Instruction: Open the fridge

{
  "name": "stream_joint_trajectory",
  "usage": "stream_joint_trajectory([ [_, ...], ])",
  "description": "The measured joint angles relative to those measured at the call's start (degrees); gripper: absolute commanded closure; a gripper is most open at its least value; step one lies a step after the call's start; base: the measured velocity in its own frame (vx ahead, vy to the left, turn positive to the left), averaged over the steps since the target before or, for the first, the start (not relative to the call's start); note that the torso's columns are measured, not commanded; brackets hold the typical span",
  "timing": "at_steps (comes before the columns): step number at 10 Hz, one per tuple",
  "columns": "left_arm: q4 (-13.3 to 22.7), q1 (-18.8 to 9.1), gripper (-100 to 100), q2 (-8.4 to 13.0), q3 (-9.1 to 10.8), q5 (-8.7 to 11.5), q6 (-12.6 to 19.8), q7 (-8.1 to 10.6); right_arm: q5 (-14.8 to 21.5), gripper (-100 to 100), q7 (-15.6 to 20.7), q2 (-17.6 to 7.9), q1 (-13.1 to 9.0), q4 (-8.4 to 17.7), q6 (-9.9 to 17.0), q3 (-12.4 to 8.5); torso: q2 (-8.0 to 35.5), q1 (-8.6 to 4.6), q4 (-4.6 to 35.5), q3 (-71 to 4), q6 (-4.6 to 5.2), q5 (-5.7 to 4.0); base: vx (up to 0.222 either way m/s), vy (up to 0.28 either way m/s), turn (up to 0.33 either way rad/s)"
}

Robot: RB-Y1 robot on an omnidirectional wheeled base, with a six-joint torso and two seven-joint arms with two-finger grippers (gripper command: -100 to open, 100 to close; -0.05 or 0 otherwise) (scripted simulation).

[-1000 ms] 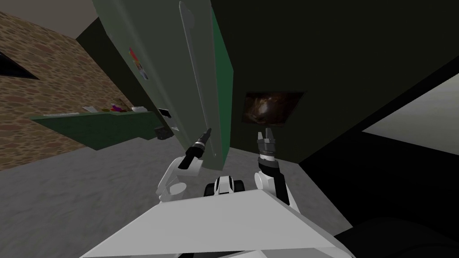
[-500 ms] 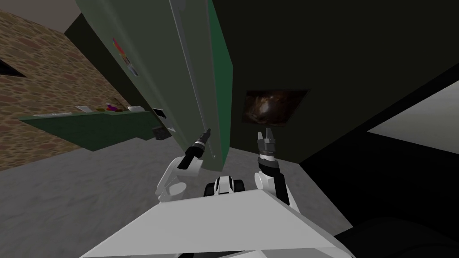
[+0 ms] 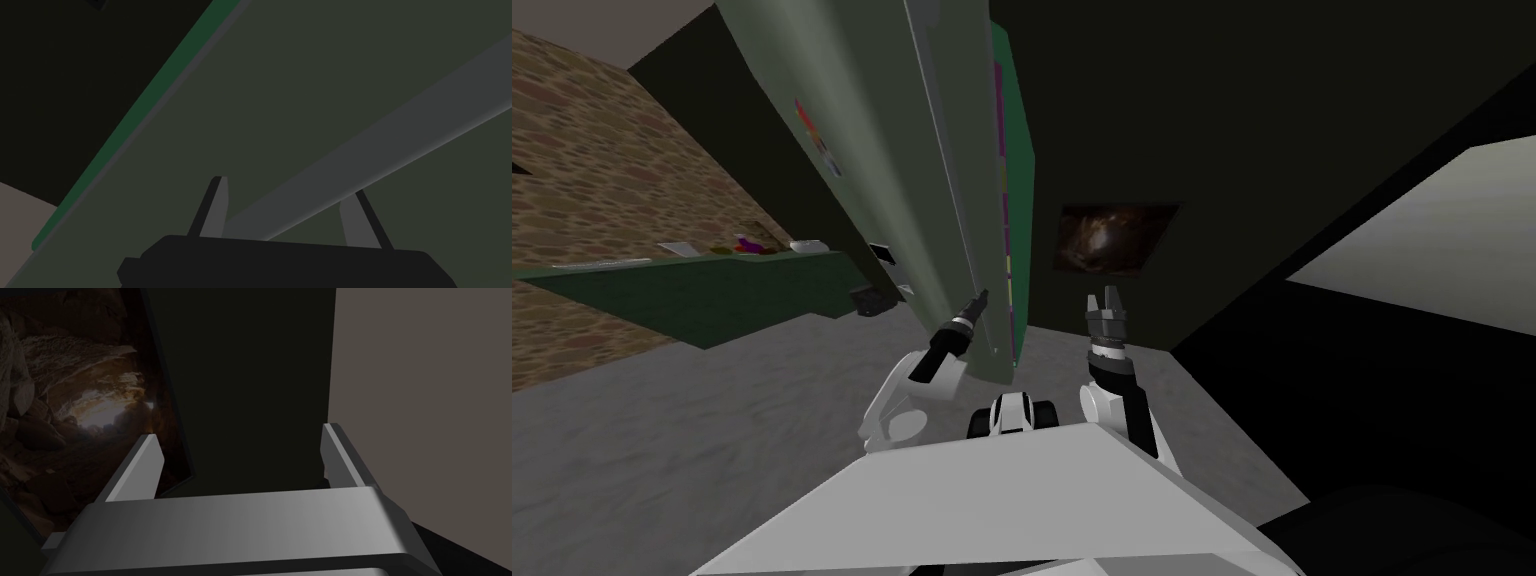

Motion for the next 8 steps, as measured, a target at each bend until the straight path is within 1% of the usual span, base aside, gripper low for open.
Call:
stream_joint_trajectory([
  [1,-0.2,-0.4,100,0.4,-0.6,0.5,0.4,-0.2,0.0,0,0.0,0.0,0.0,0.0,0.0,0.0,0.0,-0.14,0.0,0.0,0.08,-0.08,-0.21,0.29,-0.094],
  [2,-0.3,-0.8,100,0.8,-1.33,1.1,0.4,-0.23,0.0,0,0.0,0.0,0.0,0.0,0.0,0.0,0.2,0.05,0.0,0.1,0.16,-0.04,-0.185,0.341,-0.122],
  [4,-1.2,-0.6,100,2.2,-3.3,2.8,0.3,-0.21,0.0,0,0.0,0.0,0.0,0.0,0.0,0.0,0.1,0.15,0.1,0.0,0.14,0.02,-0.188,0.354,-0.137],
  [6,-2.9,-0.3,100,3.8,-5.43,4.4,0.7,-0.58,0.0,0,0.0,0.0,0.0,0.0,0.0,0.0,0.2,-0.1,0.1,0.0,0.13,-0.04,-0.207,0.351,-0.099],
  [7,-3.2,-0.8,100,4.0,-6.58,4.8,1.1,-0.82,0.0,0,0.0,0.0,0.0,0.0,0.0,0.0,0.3,-0.19,0.1,0.1,0.21,-0.06,-0.112,0.168,-0.047],
  [8,-3.0,-0.7,100,4.2,-6.94,4.9,1.3,-1.06,0.0,0,0.0,0.0,0.0,0.0,0.0,0.0,-0.1,-0.81,0.0,-0.1,0.2,-0.19,-0.029,0.157,0.087],
])
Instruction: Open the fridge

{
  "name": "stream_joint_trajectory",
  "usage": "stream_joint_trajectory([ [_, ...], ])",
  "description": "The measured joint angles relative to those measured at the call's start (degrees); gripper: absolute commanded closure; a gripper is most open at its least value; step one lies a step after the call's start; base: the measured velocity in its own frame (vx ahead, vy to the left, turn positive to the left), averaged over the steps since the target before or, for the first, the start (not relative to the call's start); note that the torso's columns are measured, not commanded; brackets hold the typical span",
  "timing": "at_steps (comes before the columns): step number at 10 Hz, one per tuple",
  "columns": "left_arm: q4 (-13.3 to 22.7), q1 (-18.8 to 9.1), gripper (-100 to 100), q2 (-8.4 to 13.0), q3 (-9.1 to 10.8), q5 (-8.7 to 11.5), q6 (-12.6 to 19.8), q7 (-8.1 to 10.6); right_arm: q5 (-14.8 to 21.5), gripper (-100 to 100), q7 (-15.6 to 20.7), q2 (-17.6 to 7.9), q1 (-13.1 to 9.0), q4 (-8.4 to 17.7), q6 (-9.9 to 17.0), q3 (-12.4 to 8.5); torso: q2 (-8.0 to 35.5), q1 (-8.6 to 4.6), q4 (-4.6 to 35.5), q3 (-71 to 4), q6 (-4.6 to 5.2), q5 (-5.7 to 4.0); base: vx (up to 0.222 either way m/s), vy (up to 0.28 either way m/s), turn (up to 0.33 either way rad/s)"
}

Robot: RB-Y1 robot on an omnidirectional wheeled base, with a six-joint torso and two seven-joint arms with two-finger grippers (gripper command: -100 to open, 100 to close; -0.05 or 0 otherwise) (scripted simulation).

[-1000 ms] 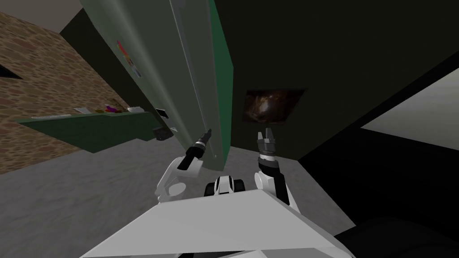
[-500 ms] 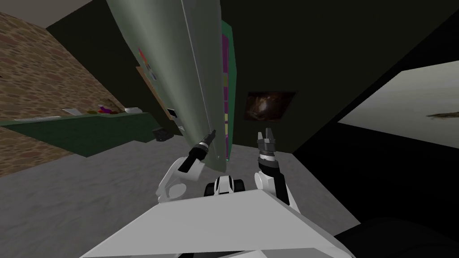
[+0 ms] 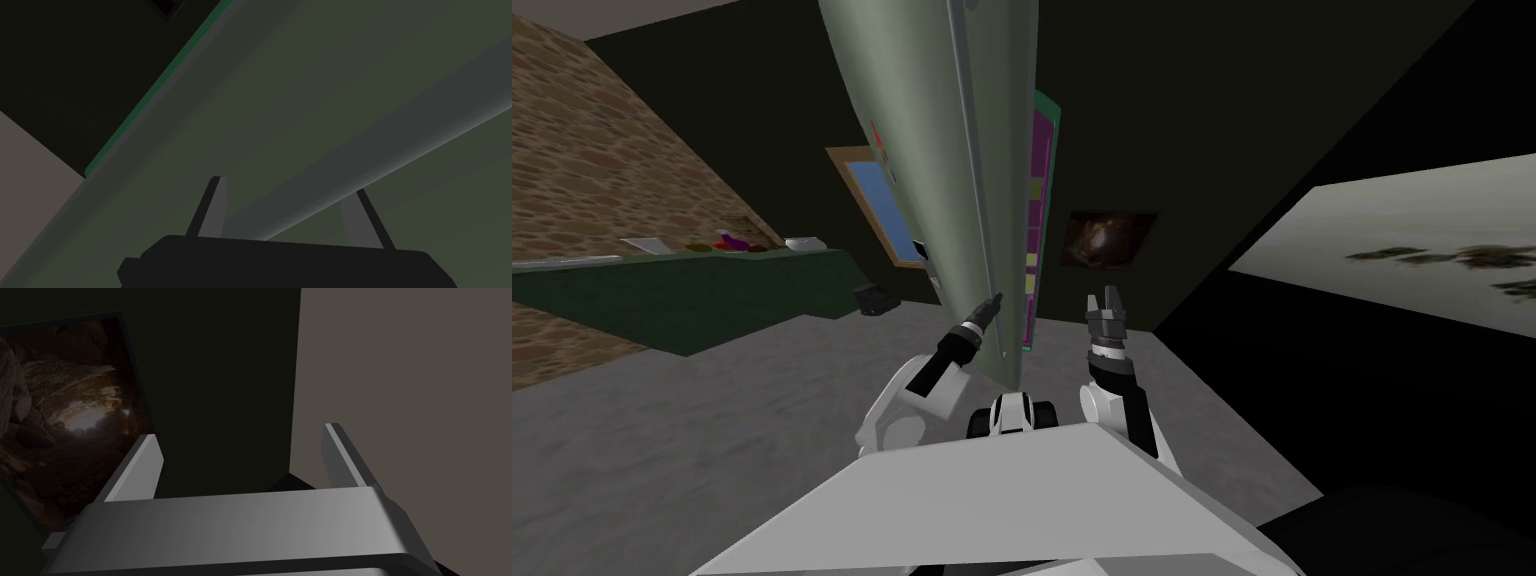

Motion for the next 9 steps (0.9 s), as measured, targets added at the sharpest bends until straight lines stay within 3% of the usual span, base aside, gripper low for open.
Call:
stream_joint_trajectory([
  [2,-0.3,0.5,100,0.6,-2.16,0.3,-0.5,-0.51,0.0,0,0.0,0.0,0.0,0.0,0.0,0.0,-0.3,0.08,-0.2,-0.1,0.21,-0.07,0.01,0.195,0.028],
  [4,-3.5,1.7,100,2.6,-5.65,1.3,-0.5,-1.39,0.0,0,0.0,0.0,0.0,0.0,0.0,0.0,0.1,0.88,-0.2,0.1,0.02,0.18,0.001,0.263,0.037],
  [7,-4.8,2.8,100,3.3,-11.42,1.3,-1.6,-2.75,0.0,0,0.0,0.0,0.0,0.0,0.0,0.0,-0.2,0.77,-0.2,-0.1,0.06,0.18,0.019,0.257,0.055],
  [9,-5.9,2.8,100,4.4,-13.3,2.0,-1.5,-3.42,0.0,0,0.0,0.0,0.0,0.0,0.0,0.0,-0.2,0.53,-0.3,-0.1,0.05,0.1,-0.095,0.179,-0.049],
])
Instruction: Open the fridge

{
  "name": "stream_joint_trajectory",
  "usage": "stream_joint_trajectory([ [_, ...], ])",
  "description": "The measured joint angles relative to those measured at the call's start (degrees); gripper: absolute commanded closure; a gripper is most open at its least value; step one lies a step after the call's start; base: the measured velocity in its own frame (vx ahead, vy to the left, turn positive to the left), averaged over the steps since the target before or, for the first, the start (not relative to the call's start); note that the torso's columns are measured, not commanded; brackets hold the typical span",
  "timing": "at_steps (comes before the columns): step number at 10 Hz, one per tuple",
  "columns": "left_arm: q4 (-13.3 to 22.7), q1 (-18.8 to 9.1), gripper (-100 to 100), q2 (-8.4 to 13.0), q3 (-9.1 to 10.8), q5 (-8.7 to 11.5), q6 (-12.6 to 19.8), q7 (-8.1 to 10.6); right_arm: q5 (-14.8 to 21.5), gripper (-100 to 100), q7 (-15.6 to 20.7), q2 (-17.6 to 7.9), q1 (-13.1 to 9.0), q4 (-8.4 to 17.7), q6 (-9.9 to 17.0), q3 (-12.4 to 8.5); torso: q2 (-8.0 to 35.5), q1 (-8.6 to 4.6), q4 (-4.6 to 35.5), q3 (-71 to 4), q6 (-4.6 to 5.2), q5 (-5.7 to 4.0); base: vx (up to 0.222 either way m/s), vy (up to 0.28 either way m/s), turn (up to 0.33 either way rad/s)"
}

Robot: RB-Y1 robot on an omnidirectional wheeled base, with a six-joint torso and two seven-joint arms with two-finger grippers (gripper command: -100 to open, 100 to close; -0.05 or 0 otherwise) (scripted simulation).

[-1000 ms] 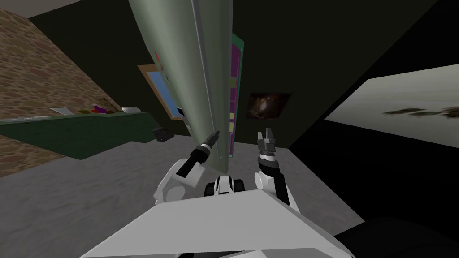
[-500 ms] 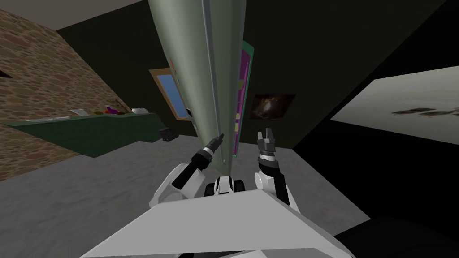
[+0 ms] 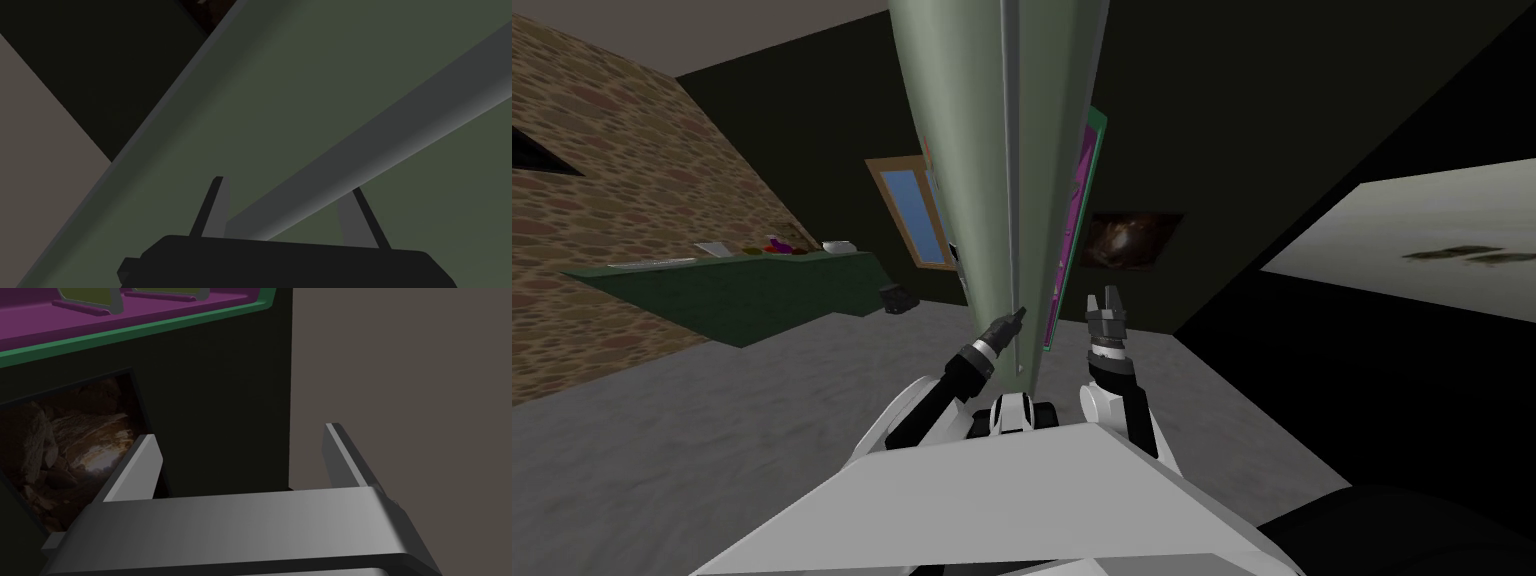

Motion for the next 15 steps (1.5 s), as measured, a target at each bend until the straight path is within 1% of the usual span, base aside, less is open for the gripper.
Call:
stream_joint_trajectory([
  [2,-0.2,-0.1,100,0.6,-0.26,0.3,-0.8,-0.14,0.0,0,0.0,0.0,0.0,0.0,0.0,0.0,0.2,-0.14,-0.1,0.3,-0.04,-0.02,-0.014,0.027,-0.006],
  [3,-0.4,0.5,100,0.5,-0.21,-0.3,-0.8,-0.32,0.0,0,0.0,0.0,0.0,0.0,0.0,0.0,0.2,-0.03,-0.1,0.3,-0.15,0.01,0.019,-0.034,0.005],
  [5,-0.6,0.4,100,1.0,-0.21,0.1,-0.8,-0.17,0.0,0,0.0,0.0,0.0,0.0,0.0,0.0,0.2,0.05,-0.1,0.3,0.03,0.01,0.018,-0.026,-0.004],
  [8,-0.7,0.5,100,0.9,-0.21,0.0,-1.0,-0.29,0.0,0,0.0,0.0,0.0,0.0,0.0,0.0,0.3,0.05,0.0,0.2,0.05,0.01,-0.01,0.014,0.003],
  [9,-0.6,0.4,100,1.0,-0.26,0.2,-1.0,-0.23,0.0,0,0.0,0.0,0.0,0.0,0.0,0.0,0.3,0.0,-0.1,0.3,0.06,0.02,-0.019,0.108,-0.056],
  [10,-0.6,0.1,100,1.2,-0.41,0.2,-0.9,-0.2,0.0,0,0.0,0.0,0.0,0.0,0.0,0.0,0.3,0.26,0.0,0.3,0.08,0.05,-0.054,0.194,-0.174],
  [12,-0.5,-0.4,100,1.5,-0.62,0.5,-1.1,-0.01,0.0,0,0.0,0.0,0.0,0.0,0.0,0.0,0.4,0.13,0.1,0.3,0.07,0.07,-0.08,0.169,-0.065],
  [13,-0.4,-0.8,100,1.7,-0.74,0.8,-1.3,-0.01,0.0,0,0.0,0.0,0.0,0.0,0.0,0.0,0.5,-0.05,0.1,0.4,0.02,0.08,-0.042,0.058,0.03],
  [15,-0.5,-0.8,100,1.6,-0.78,0.6,-1.1,-0.05,0.0,0,0.0,0.0,0.0,0.0,0.0,0.0,0.5,-0.04,0.1,0.4,-0.1,0.03,0.012,-0.025,0.006],
])
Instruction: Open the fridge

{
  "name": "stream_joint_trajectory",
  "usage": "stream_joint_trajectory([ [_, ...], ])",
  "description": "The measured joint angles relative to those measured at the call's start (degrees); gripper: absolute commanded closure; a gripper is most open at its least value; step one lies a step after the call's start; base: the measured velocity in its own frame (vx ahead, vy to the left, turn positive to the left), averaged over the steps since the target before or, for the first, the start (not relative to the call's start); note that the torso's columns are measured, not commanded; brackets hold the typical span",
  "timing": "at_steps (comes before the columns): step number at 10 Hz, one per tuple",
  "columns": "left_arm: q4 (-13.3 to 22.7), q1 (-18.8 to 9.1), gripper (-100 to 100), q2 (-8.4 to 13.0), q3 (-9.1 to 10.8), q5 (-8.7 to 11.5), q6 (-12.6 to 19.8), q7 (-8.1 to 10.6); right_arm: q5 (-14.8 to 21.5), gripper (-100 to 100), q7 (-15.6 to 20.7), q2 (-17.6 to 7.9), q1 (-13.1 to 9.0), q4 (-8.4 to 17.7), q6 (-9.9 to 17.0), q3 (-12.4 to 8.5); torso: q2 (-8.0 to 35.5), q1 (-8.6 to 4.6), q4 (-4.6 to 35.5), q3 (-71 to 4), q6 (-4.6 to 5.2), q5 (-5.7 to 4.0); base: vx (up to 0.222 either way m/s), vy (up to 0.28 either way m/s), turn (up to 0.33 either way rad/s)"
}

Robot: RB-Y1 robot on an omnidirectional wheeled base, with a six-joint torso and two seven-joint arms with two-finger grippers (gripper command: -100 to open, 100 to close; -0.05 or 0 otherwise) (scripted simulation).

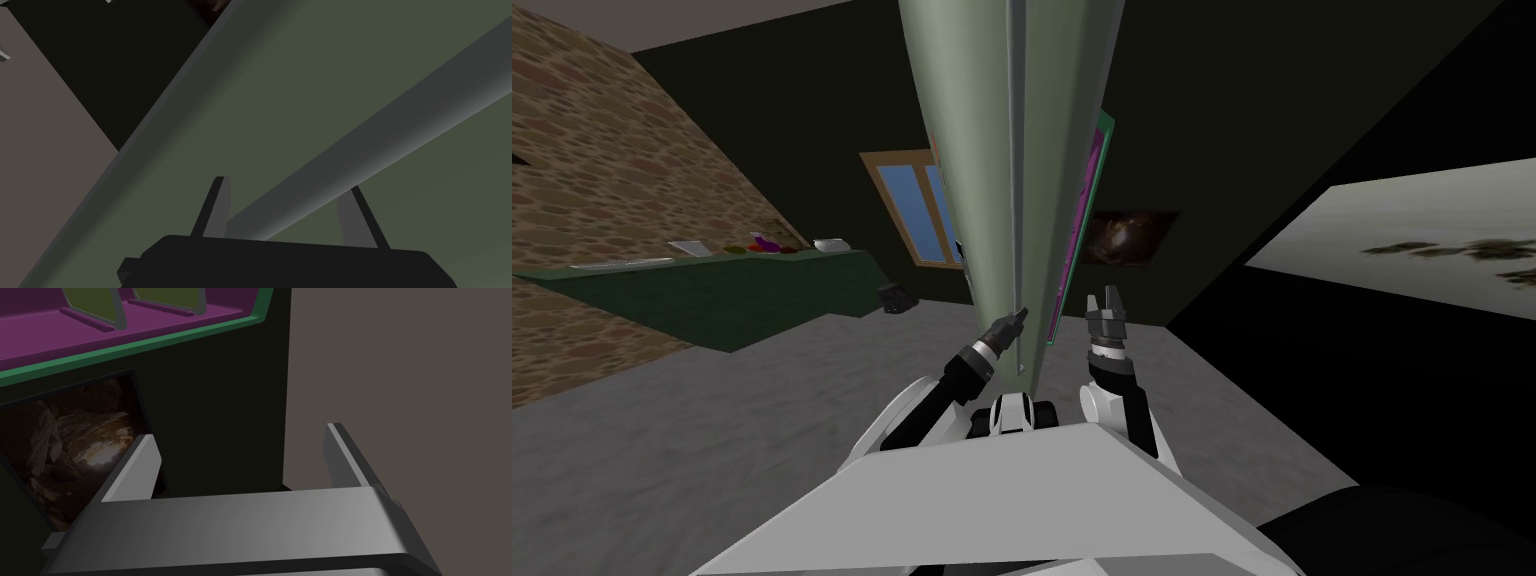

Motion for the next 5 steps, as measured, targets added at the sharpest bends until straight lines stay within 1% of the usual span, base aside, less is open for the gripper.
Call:
stream_joint_trajectory([
  [1,0.1,-0.2,100,0.1,-0.05,0.2,0.0,0.14,0.0,0,0.0,0.0,0.0,0.0,0.0,0.0,0.0,0.0,0.0,0.0,0.16,-0.02,0.01,-0.026,0.017],
  [5,0.1,-0.2,100,0.2,-0.08,0.3,0.1,0.29,0.0,0,0.0,0.0,0.0,0.0,0.0,0.0,0.0,0.0,-0.1,0.1,0.21,-0.04,-0.002,0.005,-0.003],
])
